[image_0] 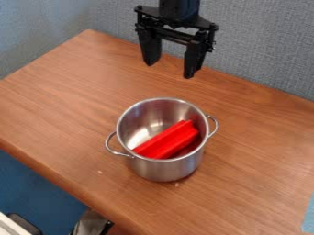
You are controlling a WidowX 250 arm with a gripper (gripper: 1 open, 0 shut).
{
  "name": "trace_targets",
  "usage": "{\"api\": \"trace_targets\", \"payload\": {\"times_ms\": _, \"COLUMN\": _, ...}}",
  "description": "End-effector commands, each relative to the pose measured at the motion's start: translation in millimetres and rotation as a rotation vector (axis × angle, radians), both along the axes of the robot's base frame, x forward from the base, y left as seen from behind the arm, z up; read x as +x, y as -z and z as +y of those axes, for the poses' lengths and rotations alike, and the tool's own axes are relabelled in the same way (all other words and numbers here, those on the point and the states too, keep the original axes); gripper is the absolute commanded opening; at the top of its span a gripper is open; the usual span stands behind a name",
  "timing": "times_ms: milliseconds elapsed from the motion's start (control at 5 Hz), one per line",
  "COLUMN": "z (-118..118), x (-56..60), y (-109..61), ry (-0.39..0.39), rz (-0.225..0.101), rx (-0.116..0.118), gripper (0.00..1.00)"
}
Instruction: Move the red object from the metal pot to the table
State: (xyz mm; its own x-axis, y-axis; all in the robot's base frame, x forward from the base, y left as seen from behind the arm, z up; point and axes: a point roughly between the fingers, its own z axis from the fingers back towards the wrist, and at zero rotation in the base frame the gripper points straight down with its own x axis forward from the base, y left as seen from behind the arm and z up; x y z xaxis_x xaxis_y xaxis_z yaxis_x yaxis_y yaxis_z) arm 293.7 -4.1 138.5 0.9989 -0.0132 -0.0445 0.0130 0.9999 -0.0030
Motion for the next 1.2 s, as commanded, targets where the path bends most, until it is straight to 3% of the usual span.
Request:
{"api": "trace_targets", "payload": {"times_ms": 0, "z": -8.5, "x": 3.1, "y": 17.6, "ry": -0.009, "rz": 0.047, "rx": -0.02, "gripper": 1.0}}
{"api": "trace_targets", "payload": {"times_ms": 200, "z": -23.1, "x": -2.4, "y": 46.8, "ry": 0.027, "rz": 0.099, "rx": -0.028, "gripper": 1.0}}
{"api": "trace_targets", "payload": {"times_ms": 400, "z": -29.7, "x": -13.8, "y": 62.4, "ry": 0.164, "rz": 0.098, "rx": -0.016, "gripper": 1.0}}
{"api": "trace_targets", "payload": {"times_ms": 800, "z": -32.5, "x": -23.6, "y": 96.0, "ry": 0.371, "rz": 0.12, "rx": 0.001, "gripper": 1.0}}
{"api": "trace_targets", "payload": {"times_ms": 1000, "z": -29.6, "x": -26.7, "y": 108.7, "ry": 0.364, "rz": 0.119, "rx": -0.011, "gripper": 1.0}}
